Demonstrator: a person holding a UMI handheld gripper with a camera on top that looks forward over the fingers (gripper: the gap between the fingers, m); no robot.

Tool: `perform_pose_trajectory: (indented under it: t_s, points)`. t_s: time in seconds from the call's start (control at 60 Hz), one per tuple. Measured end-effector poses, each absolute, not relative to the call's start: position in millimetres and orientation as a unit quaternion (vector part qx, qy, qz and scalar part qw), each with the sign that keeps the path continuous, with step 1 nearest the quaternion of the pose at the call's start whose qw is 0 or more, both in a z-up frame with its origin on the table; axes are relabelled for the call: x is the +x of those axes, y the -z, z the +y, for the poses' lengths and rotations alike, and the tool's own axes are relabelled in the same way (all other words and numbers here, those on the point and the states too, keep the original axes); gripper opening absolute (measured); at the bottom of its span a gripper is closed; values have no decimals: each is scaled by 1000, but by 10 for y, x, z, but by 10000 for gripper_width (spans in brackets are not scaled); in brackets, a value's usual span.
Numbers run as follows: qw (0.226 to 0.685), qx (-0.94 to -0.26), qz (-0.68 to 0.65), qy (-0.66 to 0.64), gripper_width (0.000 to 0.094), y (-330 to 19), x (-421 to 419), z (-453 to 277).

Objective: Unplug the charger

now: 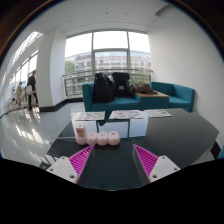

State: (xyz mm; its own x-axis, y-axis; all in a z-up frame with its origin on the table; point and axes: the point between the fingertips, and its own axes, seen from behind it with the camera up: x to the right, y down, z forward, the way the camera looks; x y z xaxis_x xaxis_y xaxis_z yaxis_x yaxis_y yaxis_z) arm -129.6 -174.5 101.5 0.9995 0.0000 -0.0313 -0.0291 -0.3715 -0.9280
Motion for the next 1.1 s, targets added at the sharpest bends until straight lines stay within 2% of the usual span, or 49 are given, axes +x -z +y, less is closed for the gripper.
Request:
perform_pose_trajectory:
  t_s: [0.25,0.45,0.517,0.633,0.833,0.883,0.917,0.967,1.033,1.067,1.1]
  points:
    - [556,-830,-41,-39,773,-699,-2444,-743]
    - [555,-832,-26,-14,748,-480,-2622,-57]
    - [541,-841,-25,-15,648,-321,-2669,53]
    - [549,-835,-43,-15,315,-318,-2776,87]
    - [549,-835,-25,-22,180,-328,-2743,117]
    - [536,-844,-26,-27,160,-323,-2768,146]
    - [561,-826,-23,-53,156,-663,-2786,182]
    - [653,-755,-26,-50,152,-1708,-2614,323]
    - [733,-678,-38,-31,152,-2971,-2287,338]
    - [750,-660,-35,-32,151,-3333,-2155,275]
    - [755,-654,-33,-28,151,-3525,-1949,250]
